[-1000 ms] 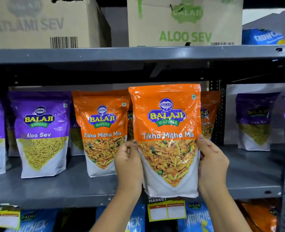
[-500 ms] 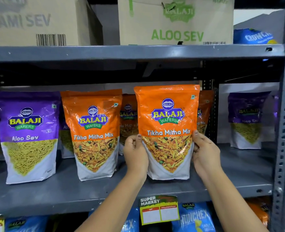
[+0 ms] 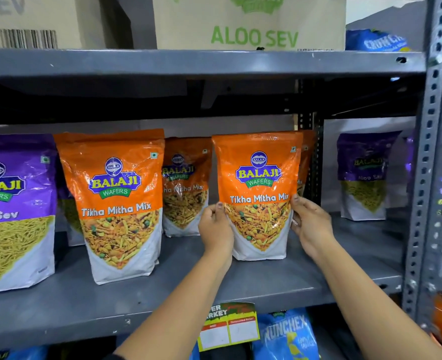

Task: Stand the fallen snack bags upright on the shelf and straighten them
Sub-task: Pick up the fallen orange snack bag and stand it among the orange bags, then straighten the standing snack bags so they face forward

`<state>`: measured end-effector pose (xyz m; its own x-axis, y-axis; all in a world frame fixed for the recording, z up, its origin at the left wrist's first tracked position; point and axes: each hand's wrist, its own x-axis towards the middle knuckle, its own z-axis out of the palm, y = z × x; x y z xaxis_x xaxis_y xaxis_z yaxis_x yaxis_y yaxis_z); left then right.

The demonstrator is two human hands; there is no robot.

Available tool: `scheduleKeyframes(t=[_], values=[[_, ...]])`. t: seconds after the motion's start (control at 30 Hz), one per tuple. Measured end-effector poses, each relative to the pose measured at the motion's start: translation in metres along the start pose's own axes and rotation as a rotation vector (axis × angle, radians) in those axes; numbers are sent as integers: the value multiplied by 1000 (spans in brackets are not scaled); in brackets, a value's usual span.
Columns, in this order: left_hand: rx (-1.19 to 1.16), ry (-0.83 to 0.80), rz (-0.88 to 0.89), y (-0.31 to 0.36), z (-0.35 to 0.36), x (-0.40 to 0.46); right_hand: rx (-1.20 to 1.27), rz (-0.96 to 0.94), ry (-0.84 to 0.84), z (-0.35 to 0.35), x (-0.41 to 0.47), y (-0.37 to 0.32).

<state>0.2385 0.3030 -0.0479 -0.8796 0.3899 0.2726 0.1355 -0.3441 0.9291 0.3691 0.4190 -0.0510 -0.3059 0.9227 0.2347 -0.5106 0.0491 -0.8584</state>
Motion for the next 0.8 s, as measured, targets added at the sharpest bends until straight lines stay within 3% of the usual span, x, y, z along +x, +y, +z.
scheduleKeyframes(t=[0.17, 0.4, 0.8], values=[[-90, -136, -192, -10, -15, -18, -246, -28, -25, -18, -4, 2], [-53, -450, -148, -37, -19, -33, -388, 102, -128, -39, -16, 13], [150, -674, -165, -20, 27, -67, -213, 56, 196, -51, -7, 15]])
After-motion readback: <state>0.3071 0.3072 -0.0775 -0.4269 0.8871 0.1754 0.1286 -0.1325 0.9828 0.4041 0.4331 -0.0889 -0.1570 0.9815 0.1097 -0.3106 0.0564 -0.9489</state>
